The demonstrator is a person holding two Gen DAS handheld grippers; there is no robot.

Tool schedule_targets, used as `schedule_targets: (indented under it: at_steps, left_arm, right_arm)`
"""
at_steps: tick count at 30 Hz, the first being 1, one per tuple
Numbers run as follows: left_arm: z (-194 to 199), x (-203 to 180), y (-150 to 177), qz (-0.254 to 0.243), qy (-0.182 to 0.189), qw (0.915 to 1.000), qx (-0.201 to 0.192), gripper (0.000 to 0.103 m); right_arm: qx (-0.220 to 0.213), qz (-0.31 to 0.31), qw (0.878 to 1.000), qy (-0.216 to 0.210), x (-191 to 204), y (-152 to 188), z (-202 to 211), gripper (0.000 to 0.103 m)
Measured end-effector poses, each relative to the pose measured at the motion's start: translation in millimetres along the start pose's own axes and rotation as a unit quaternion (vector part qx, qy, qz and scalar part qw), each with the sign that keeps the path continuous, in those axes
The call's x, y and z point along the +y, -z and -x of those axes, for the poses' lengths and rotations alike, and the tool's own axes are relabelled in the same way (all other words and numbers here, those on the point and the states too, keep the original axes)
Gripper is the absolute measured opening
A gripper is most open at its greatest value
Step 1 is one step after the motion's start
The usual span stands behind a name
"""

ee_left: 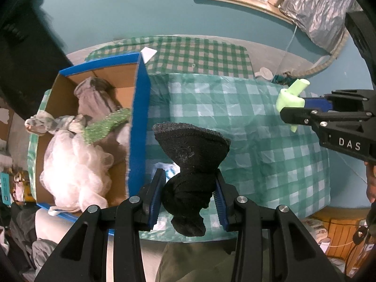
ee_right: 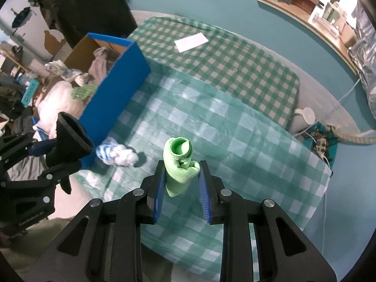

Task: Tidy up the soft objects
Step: 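Carry the black sock and green foam over the box with both grippers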

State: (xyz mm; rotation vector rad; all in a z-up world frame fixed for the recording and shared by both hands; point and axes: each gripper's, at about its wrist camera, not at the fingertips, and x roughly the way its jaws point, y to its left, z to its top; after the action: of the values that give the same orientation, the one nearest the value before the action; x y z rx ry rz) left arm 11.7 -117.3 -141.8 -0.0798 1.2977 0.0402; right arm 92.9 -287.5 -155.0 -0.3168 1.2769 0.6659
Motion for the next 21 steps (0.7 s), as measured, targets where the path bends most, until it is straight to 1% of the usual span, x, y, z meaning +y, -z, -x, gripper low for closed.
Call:
schedule_targets:
  at_steps: [10,21]
  left_arm:
    - [12,43,2,0.033,-0.009,0.9994,-0.005,0.04]
    - [15,92,-1,0.071,-0.019,0.9973,-0.009,0.04]
  right_arm:
    - [-0.009,0.024,1.0,-0.016,44,-19,4,0.026]
    - [-0.013,0.052,0.998,-0.033,89,-46,-3,0.026]
